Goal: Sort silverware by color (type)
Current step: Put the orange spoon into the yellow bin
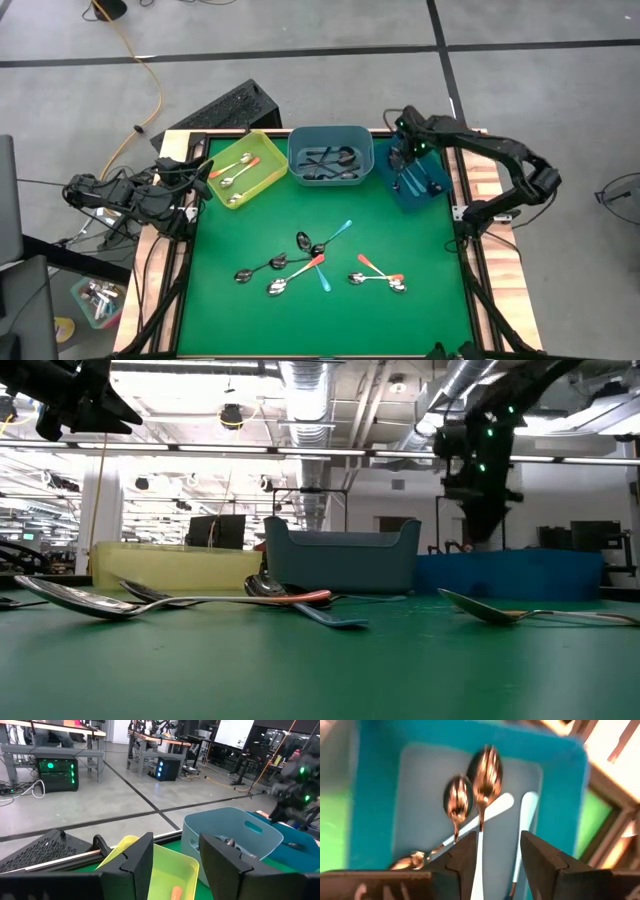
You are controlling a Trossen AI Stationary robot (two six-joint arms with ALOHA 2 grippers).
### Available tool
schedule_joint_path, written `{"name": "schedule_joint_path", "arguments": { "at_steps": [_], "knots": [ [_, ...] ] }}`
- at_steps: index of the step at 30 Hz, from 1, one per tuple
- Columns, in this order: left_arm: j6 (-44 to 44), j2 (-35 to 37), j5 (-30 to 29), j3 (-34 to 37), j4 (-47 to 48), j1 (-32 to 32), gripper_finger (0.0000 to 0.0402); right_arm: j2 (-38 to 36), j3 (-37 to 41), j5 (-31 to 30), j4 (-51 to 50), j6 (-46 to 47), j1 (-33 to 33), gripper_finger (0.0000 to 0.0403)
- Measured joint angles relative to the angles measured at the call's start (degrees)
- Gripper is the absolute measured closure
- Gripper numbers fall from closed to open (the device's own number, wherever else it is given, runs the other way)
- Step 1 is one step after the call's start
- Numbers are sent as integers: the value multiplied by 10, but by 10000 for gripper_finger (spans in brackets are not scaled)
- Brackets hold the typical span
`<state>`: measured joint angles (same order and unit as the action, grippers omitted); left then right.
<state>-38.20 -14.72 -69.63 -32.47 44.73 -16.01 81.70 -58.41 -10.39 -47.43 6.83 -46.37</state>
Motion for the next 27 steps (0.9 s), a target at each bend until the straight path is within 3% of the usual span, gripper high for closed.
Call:
{"name": "schedule_joint_path", "arguments": {
  "at_steps": [6,14,20,27],
  "knots": [
    [0,0,11,0,0,0,258,-29,-88,0,-42,-10,32,239],
    [0,0,42,0,0,0,258,-115,-122,12,-64,50,128,239],
    [0,0,49,0,0,0,258,-156,-122,15,-64,143,255,239],
    [0,0,61,0,7,0,258,-135,-123,-7,-55,245,426,239]
  ]
}}
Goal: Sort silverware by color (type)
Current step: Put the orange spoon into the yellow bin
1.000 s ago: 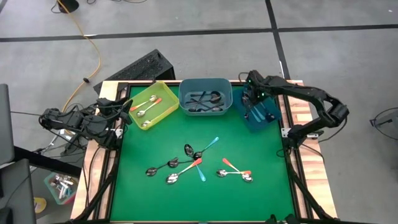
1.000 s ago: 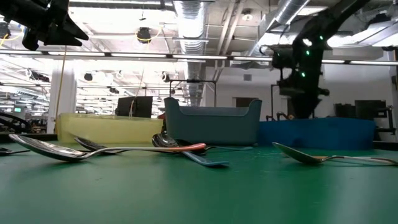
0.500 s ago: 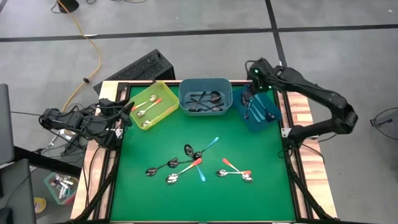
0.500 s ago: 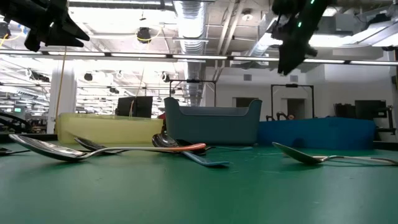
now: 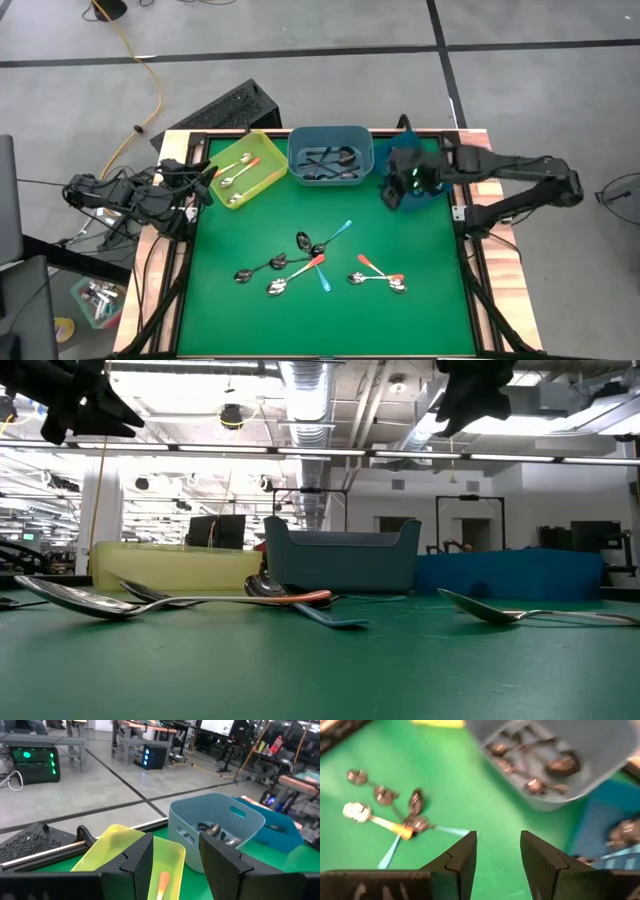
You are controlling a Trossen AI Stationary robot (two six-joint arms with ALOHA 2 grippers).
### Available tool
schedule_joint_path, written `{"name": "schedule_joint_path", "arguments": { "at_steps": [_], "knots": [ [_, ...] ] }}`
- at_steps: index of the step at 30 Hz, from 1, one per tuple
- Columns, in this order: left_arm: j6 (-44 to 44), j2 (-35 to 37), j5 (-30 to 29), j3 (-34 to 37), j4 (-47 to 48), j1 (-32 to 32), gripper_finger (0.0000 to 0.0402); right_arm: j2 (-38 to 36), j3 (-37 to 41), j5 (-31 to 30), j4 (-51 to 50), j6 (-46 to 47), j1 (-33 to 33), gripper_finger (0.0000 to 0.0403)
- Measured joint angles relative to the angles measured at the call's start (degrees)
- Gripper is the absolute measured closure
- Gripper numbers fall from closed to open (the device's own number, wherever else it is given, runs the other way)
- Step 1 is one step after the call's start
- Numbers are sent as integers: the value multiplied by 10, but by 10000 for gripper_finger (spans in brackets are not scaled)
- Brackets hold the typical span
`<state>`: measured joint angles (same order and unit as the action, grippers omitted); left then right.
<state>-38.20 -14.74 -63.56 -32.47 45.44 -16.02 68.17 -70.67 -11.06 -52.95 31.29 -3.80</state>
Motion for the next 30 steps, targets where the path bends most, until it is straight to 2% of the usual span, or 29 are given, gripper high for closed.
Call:
{"name": "schedule_joint_path", "arguments": {
  "at_steps": [7,13,21,30],
  "knots": [
    [1,0,23,0,6,0,258,89,0,-37,23,56,143,239],
    [5,0,23,0,7,0,258,175,0,-40,24,123,222,239],
    [5,0,33,0,16,0,258,259,0,-6,25,241,282,239],
    [5,0,33,0,20,0,258,278,17,20,34,278,308,239]
  ]
}}
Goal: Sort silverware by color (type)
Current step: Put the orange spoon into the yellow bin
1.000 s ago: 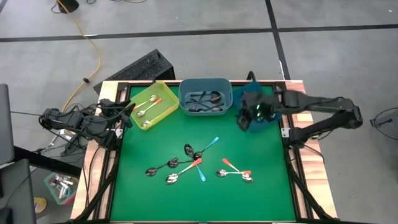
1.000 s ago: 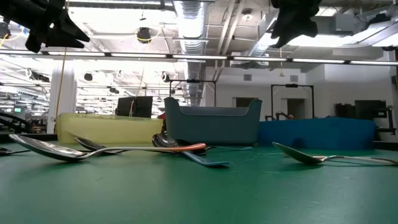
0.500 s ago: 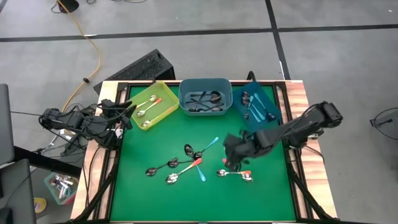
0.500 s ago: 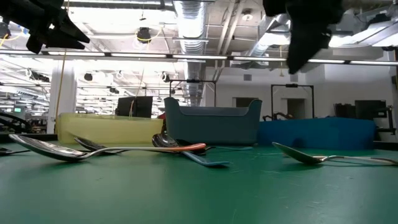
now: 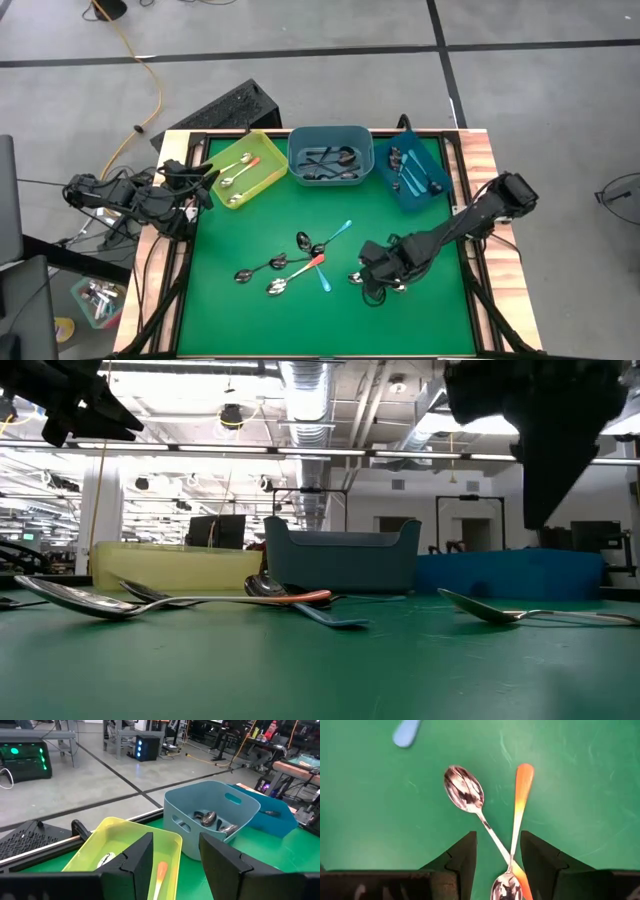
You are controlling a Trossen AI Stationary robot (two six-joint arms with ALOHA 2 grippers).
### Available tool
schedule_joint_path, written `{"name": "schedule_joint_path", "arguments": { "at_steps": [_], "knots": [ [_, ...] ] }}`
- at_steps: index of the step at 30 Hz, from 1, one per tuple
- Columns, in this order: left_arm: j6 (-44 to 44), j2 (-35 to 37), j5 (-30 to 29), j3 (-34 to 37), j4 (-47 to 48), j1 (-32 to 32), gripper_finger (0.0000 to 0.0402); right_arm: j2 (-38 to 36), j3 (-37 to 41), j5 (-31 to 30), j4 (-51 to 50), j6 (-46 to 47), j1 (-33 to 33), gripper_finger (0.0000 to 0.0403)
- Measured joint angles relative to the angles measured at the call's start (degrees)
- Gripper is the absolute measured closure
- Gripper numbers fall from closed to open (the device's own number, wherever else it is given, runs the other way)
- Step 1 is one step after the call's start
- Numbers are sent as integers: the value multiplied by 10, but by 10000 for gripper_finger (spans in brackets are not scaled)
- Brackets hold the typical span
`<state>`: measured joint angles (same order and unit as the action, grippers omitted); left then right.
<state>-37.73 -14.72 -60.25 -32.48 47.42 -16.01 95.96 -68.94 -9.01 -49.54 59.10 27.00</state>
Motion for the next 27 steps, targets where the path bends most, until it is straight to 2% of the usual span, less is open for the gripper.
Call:
{"name": "schedule_joint_path", "arguments": {
  "at_steps": [3,10,13,16,19,22,27],
  "knots": [
    [0,0,0,0,1,0,258,1,2,1,-2,-49,-14,239],
    [-9,0,-2,0,7,0,258,0,2,-1,53,-354,-86,239],
    [-18,0,-2,0,7,0,258,0,2,6,70,-410,-122,239],
    [-24,0,3,0,7,0,258,0,2,29,38,-358,-149,239],
    [-25,0,14,0,7,0,258,0,2,34,-8,-256,-150,239],
    [-25,0,27,0,7,0,258,0,2,63,-17,-166,-128,239],
    [-14,0,26,0,7,0,258,1,2,95,-4,-86,-58,239]
  ]
}}
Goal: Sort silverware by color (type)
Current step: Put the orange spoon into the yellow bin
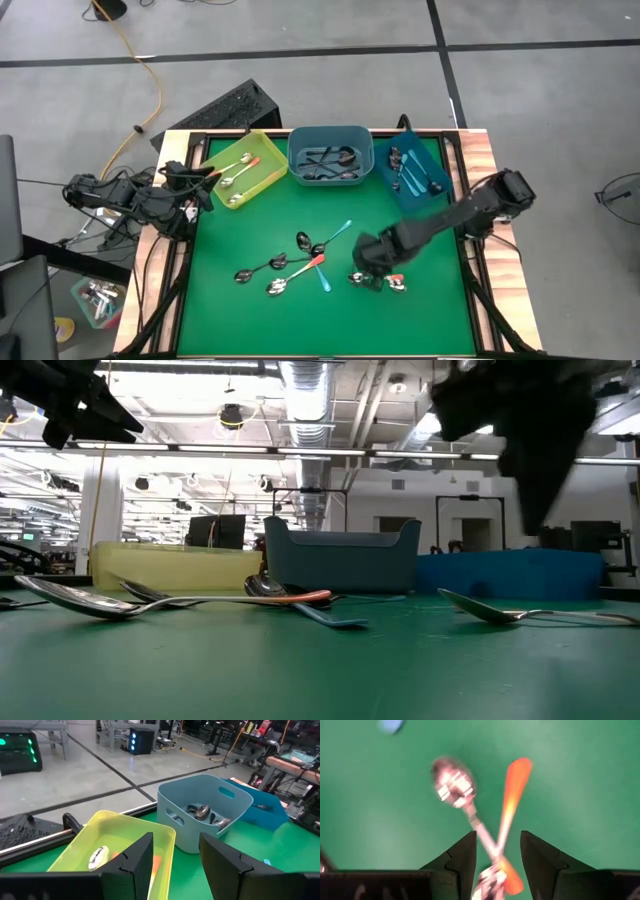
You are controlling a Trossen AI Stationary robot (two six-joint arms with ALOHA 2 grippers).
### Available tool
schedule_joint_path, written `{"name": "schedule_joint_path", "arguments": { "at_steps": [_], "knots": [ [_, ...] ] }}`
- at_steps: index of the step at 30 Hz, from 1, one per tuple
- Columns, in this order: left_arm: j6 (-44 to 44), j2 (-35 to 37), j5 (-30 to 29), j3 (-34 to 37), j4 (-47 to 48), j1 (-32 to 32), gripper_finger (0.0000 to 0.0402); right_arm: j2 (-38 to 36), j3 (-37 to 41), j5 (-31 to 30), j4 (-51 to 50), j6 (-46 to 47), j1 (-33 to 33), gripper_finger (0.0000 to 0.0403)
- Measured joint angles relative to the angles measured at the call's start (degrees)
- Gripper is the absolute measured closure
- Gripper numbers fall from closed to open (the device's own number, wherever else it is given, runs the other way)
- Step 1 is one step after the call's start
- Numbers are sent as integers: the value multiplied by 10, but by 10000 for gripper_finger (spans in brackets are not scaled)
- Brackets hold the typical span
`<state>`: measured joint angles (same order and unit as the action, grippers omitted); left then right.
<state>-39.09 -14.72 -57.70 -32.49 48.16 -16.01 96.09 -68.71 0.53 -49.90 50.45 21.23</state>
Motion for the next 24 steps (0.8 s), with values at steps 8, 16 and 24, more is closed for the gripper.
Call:
{"name": "schedule_joint_path", "arguments": {
  "at_steps": [8,16,24],
  "knots": [
    [0,0,-15,0,0,0,258,71,0,11,9,4,37,239],
    [-16,0,-39,0,0,0,258,73,8,-3,-9,-43,19,239],
    [-27,0,-60,0,0,0,258,24,110,11,99,-34,-6,239]
  ]
}}
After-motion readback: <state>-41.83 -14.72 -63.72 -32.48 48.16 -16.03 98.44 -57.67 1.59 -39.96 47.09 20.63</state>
